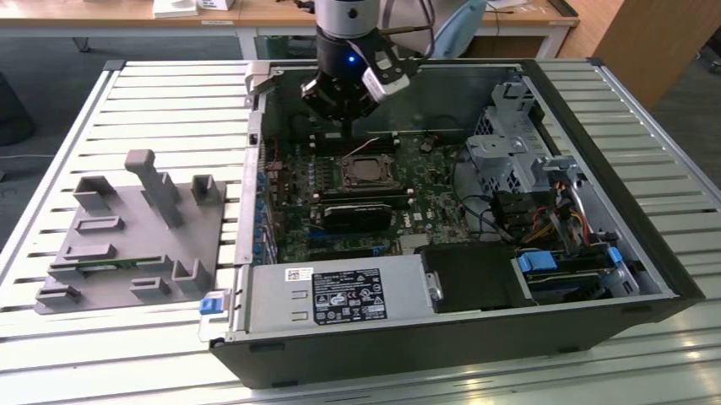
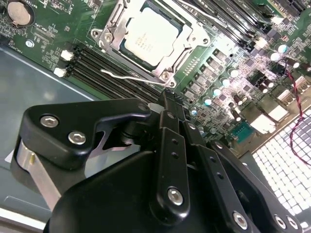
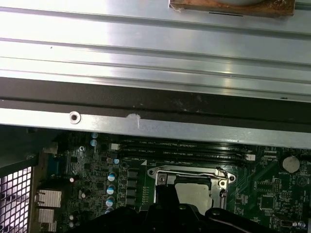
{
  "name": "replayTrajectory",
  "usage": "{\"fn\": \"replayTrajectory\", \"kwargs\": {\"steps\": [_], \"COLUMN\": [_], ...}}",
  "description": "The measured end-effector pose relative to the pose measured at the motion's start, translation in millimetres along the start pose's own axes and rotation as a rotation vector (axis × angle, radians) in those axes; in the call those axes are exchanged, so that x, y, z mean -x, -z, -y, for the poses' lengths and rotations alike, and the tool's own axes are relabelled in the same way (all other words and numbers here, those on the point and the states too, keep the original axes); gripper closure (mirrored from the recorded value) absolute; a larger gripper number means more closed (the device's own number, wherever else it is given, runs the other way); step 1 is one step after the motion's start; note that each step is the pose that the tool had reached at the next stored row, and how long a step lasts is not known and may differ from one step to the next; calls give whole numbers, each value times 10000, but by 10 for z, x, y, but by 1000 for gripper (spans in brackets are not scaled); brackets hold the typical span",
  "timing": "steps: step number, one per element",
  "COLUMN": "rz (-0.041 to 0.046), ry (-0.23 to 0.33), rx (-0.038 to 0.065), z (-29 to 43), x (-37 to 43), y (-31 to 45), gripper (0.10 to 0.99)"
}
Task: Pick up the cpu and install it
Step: 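Install the first cpu locking lever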
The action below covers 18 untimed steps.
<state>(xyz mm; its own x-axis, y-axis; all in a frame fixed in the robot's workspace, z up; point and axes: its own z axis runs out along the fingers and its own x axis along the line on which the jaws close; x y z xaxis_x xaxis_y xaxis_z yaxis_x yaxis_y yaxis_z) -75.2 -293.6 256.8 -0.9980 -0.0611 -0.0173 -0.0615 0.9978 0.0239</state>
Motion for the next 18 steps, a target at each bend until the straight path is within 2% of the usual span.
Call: {"fn": "replayTrajectory", "kwargs": {"steps": [6,10,18], "rz": [1,11,13], "ry": [-33,-117,-227], "rx": [4,127,130], "z": [3,6,-10], "x": [45,86,183], "y": [-10,-44,-134], "gripper": [980,980,980]}}
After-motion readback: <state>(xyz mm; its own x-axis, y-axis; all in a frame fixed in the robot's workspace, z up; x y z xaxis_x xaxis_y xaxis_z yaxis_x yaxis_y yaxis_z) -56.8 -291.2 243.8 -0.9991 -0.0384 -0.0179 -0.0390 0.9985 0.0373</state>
